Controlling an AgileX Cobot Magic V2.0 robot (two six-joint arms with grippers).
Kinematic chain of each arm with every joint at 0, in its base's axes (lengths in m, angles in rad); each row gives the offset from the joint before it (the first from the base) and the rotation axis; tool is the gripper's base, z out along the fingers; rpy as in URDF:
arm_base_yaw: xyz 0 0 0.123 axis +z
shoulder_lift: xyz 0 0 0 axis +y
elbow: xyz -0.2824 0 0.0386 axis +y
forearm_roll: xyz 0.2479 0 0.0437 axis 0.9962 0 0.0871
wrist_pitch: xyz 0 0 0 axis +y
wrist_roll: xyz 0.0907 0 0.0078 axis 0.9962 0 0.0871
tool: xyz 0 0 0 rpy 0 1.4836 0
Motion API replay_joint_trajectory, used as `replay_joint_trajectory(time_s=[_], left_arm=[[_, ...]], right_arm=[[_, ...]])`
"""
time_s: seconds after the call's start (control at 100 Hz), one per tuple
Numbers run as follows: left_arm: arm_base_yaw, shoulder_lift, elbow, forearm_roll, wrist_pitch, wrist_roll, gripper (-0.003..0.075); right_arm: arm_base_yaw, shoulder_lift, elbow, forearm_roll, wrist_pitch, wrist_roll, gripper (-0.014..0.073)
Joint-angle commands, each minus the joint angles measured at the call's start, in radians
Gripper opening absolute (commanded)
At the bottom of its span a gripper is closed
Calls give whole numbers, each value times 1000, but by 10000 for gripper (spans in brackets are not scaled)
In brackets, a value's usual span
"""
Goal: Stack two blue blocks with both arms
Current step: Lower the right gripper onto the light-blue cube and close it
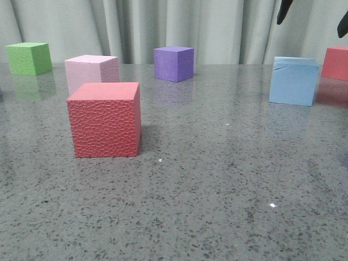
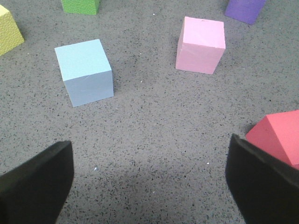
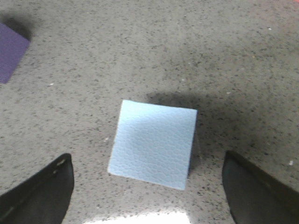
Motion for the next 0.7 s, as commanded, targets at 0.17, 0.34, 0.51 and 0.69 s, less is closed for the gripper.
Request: replay_joint_trajectory(time_s=[0.17, 0.34, 0.51, 0.69], left_arm=[[3, 3, -32, -19, -66, -9, 618], [3, 3, -32, -19, -66, -9, 618], [3, 3, -32, -19, -66, -9, 618], [3, 3, -32, -19, -66, -9, 618]], right_arm=[[37, 2, -52, -118, -4, 99, 636], [40, 26, -52, -118, -18, 106, 636], [40, 55, -52, -118, -26, 106, 636], [40, 88, -52, -118, -48, 106, 636]])
